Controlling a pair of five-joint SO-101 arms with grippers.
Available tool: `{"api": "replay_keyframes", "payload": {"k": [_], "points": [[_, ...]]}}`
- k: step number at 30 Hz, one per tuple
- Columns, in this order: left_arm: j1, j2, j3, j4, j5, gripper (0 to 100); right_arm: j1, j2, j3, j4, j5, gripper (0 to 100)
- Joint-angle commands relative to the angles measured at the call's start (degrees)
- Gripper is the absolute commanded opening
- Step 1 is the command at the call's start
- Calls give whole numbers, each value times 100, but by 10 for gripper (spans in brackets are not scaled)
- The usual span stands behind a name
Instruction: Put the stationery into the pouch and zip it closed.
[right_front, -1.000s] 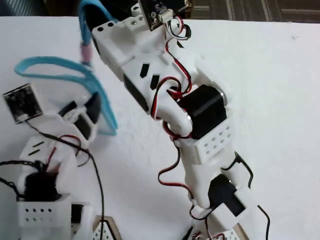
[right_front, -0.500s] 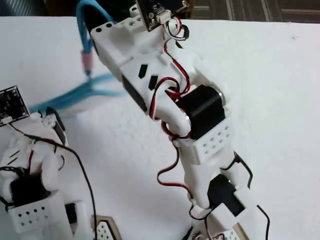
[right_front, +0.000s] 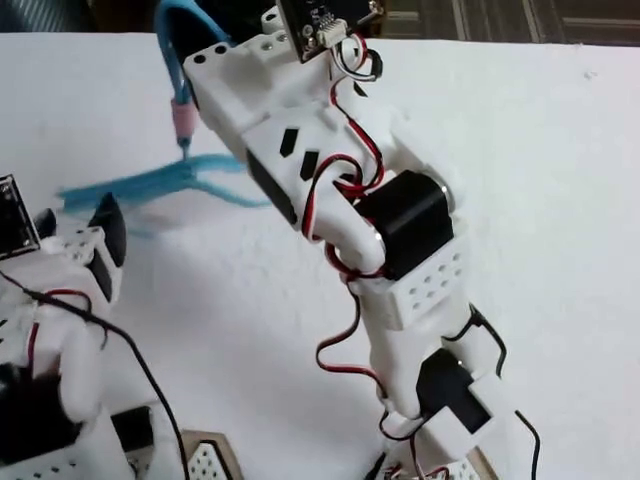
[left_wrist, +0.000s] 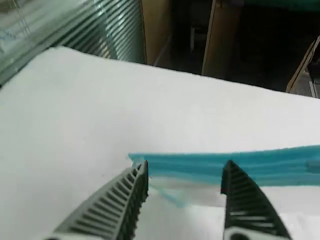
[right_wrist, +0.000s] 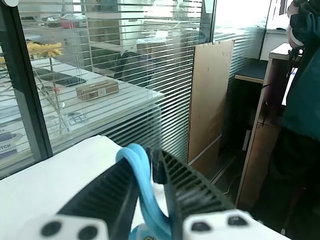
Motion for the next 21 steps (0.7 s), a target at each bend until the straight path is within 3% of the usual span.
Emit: {"api": "replay_keyframes", "payload": {"k": [1, 7, 14, 21], "points": [[22, -84, -712, 18, -484, 295, -13, -136, -185, -145, -62, 16], [1385, -92, -440, 774, -1196, 299, -13, -127, -185, -180, -62, 16], [2334, -743, -360, 1415, -360, 317, 22, -127, -185, -180, -62, 16], [2360, -1789, 35, 1486, 308, 317, 4, -119, -185, -180, -62, 16]]}}
